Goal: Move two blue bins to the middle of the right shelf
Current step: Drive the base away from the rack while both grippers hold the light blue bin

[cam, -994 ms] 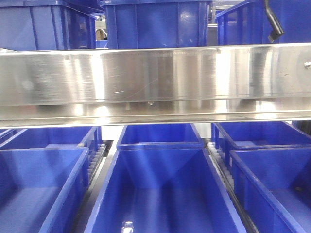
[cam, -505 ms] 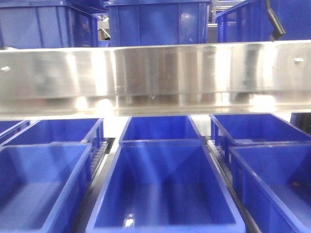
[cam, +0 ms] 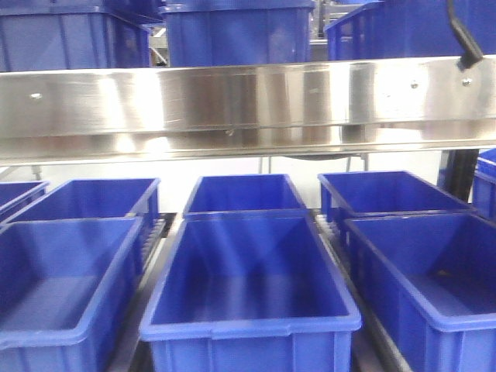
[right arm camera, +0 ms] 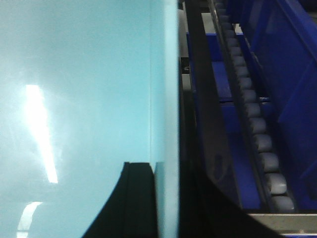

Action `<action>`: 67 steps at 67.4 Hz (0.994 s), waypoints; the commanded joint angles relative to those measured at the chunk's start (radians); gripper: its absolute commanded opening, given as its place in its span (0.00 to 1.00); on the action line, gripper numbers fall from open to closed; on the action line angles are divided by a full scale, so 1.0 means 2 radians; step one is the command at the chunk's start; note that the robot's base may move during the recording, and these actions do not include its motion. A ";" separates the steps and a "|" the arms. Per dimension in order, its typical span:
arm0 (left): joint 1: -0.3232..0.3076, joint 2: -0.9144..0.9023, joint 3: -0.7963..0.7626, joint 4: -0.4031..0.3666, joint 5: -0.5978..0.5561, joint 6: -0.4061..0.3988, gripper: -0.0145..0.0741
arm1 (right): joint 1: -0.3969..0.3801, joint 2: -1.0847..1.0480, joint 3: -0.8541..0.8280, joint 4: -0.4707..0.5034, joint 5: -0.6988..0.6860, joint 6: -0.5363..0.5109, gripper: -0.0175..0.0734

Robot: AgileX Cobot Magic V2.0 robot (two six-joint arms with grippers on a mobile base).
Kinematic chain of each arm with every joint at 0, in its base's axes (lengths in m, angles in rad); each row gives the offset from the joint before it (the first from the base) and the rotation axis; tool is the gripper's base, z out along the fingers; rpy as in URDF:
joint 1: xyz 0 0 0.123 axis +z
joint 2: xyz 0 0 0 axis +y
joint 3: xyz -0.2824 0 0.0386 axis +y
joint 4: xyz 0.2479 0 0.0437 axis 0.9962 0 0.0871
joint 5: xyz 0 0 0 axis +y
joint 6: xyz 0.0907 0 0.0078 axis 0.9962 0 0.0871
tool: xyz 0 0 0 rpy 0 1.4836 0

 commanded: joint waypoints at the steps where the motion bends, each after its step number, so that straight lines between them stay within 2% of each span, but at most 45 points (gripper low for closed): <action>1: -0.001 -0.011 -0.009 0.019 -0.028 -0.003 0.04 | -0.001 -0.010 -0.009 -0.027 -0.039 -0.001 0.01; 67: -0.001 -0.011 -0.009 0.019 -0.028 -0.003 0.04 | -0.001 -0.010 -0.009 -0.027 -0.039 -0.001 0.01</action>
